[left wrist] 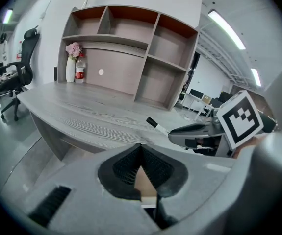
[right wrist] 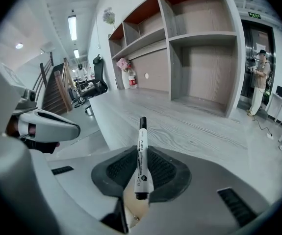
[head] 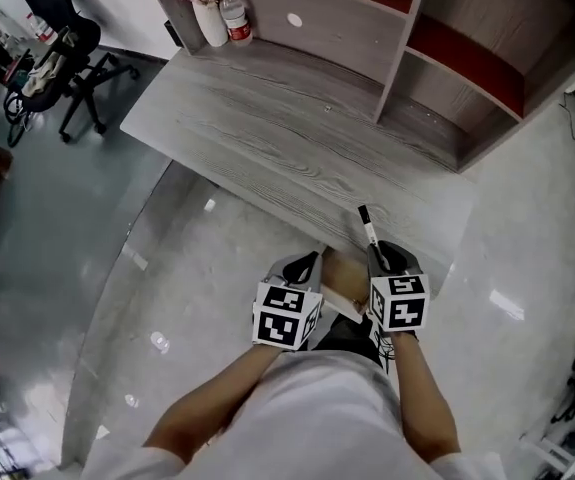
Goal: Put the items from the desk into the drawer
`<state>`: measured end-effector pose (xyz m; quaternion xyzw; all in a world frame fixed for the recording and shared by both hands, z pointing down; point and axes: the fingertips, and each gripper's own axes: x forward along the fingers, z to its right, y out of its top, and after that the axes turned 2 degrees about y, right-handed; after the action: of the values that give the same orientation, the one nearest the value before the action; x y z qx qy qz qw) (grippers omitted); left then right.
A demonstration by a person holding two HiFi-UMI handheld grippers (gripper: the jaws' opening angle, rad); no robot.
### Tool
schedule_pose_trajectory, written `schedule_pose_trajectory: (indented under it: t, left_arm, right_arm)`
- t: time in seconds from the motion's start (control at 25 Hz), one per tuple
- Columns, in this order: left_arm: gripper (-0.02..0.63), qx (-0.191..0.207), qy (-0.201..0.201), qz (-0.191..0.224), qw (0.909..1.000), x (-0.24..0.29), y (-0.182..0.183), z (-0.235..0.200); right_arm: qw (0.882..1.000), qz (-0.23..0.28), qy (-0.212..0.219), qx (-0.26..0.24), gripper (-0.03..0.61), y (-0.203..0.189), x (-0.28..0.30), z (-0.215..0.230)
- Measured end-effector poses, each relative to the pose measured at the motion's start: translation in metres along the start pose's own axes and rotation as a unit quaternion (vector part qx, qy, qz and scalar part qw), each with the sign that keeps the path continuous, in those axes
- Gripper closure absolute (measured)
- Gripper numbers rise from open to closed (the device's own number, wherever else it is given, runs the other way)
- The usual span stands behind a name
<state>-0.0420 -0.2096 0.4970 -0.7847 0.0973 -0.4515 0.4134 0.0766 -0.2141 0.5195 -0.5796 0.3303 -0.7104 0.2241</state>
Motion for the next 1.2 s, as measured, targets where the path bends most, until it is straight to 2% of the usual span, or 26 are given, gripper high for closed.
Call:
schedule_pose_trajectory:
  t: [0.36, 0.68, 0.92, 1.2]
  left_arm:
    - [0.612, 0.034, -0.048, -0.01, 0.9982, -0.013, -0.023, -0.008]
    - [0.612, 0.036, -0.068, -0.008, 0.997, -0.02, -0.042, -0.01]
    - [0.612, 0.032, -0.073, -0.018, 0.9966, -0.015, -0.056, -0.008]
    - [0.612, 0.042, -0.061, -0.026, 0.9969, 0.0, -0.064, -0.01]
  right_arm:
    - [0.999, 0.031, -0.028, 0.032, 0.526, -0.026, -0.019, -0.049]
    - [0.997, 0.045, -0.039, 0.044, 0.526, -0.045, -0.028, -0.083]
    - [0.998, 0.041, -0.034, 0.036, 0.526, -0.062, -0.025, -0.098]
    - [0.999, 0.019, -0.016, 0.037, 0.526, -0.091, -0.005, -0.1]
